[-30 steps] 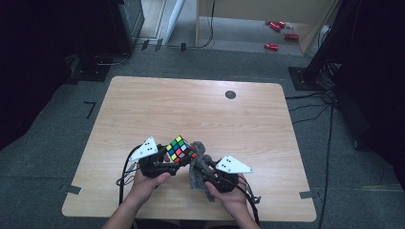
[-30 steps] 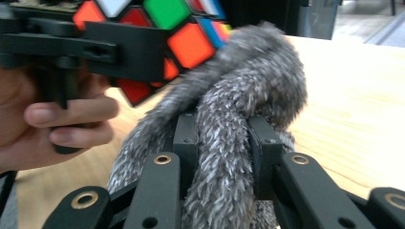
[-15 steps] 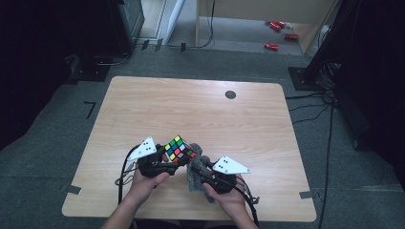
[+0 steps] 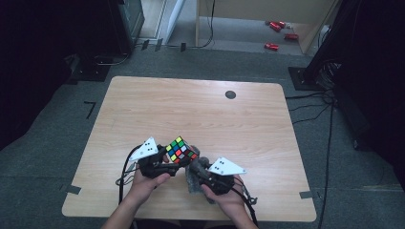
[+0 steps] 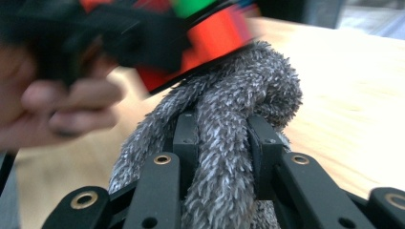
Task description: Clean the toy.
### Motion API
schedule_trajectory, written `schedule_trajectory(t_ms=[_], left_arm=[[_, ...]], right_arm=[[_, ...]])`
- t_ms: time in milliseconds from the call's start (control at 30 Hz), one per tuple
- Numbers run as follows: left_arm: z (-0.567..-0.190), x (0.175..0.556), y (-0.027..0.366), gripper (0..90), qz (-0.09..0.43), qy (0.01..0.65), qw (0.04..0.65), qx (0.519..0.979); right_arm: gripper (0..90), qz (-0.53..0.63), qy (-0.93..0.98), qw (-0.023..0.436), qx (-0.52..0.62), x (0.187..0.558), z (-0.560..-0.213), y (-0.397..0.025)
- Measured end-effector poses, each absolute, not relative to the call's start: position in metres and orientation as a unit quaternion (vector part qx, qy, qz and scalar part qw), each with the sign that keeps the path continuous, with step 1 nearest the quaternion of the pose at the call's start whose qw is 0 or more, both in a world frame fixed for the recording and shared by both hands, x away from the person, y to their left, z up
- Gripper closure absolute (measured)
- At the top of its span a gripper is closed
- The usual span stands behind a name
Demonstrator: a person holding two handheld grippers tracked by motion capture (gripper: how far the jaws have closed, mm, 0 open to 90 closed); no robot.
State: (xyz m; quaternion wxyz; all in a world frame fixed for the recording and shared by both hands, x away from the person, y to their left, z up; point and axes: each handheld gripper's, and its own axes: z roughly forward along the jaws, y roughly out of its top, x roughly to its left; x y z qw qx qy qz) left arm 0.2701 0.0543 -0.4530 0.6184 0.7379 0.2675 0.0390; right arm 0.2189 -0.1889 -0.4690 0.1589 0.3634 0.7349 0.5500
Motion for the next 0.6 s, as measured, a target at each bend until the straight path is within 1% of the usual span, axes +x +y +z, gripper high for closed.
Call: schedule_trajectory(t_ms=[100, 200, 267, 367, 600], left_arm=[[-0.453, 0.269, 0.053, 34.7, 0.041, 0.266, 0.616, 0.740], [-0.453, 0.269, 0.052, 34.7, 0.040, 0.267, 0.615, 0.741], [-0.453, 0.269, 0.053, 34.7, 0.039, 0.267, 0.613, 0.743], [-0.453, 0.269, 0.053, 34.7, 0.040, 0.267, 0.612, 0.743], [-0.453, 0.269, 0.052, 34.7, 0.040, 0.264, 0.612, 0.744]], right_arm=[[70.9, 0.556, 0.727, 0.160, 0.370, 0.220, -0.468, -0.192], [70.8, 0.552, 0.740, 0.148, 0.354, 0.216, -0.472, -0.182], [70.7, 0.540, 0.758, 0.148, 0.334, 0.211, -0.476, -0.169], [70.7, 0.537, 0.762, 0.147, 0.331, 0.210, -0.477, -0.167], [70.7, 0.554, 0.728, 0.157, 0.372, 0.218, -0.470, -0.189]])
